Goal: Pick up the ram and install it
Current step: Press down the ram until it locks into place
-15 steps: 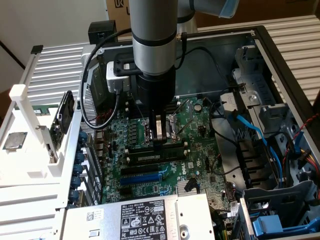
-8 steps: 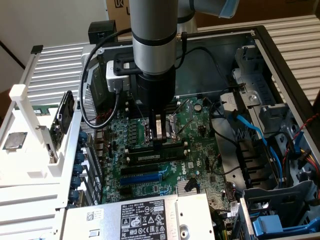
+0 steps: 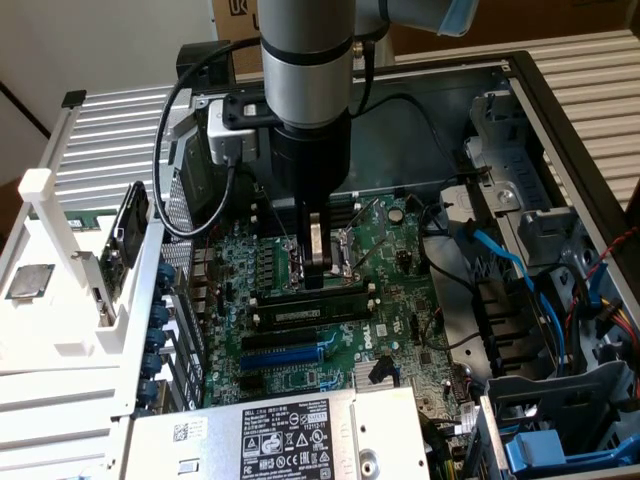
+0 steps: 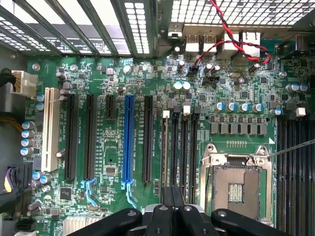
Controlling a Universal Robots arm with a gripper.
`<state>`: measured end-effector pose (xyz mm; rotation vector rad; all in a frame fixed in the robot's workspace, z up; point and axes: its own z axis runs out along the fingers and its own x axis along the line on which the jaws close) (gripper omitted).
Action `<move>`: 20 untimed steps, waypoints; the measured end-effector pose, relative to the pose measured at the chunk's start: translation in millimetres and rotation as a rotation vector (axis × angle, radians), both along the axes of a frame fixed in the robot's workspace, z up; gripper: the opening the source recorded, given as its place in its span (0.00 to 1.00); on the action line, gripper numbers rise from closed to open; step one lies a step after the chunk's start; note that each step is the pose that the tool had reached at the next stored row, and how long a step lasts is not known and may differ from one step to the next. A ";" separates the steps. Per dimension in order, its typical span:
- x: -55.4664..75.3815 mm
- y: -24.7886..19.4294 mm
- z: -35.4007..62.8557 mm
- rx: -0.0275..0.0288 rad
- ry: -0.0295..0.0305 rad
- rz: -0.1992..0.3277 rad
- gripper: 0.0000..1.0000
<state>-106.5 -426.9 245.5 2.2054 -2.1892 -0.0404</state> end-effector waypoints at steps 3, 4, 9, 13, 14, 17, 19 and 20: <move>0.0 0.0 0.0 0.0001 0.0000 -0.009 0.10; 0.0 0.0 0.1 -0.0001 0.0001 -0.025 0.10; 0.0 0.0 0.0 -0.0001 0.0000 -0.107 0.10; 0.0 0.0 0.0 -0.0001 0.0001 -0.170 0.10; 0.0 0.0 0.0 -0.0001 0.0001 -0.185 0.10; 0.0 0.0 -0.2 0.0001 0.0001 -0.231 0.10; 0.0 0.0 -0.4 0.0000 0.0001 -0.262 0.10; 0.0 0.0 -0.4 0.0000 0.0001 -0.278 0.10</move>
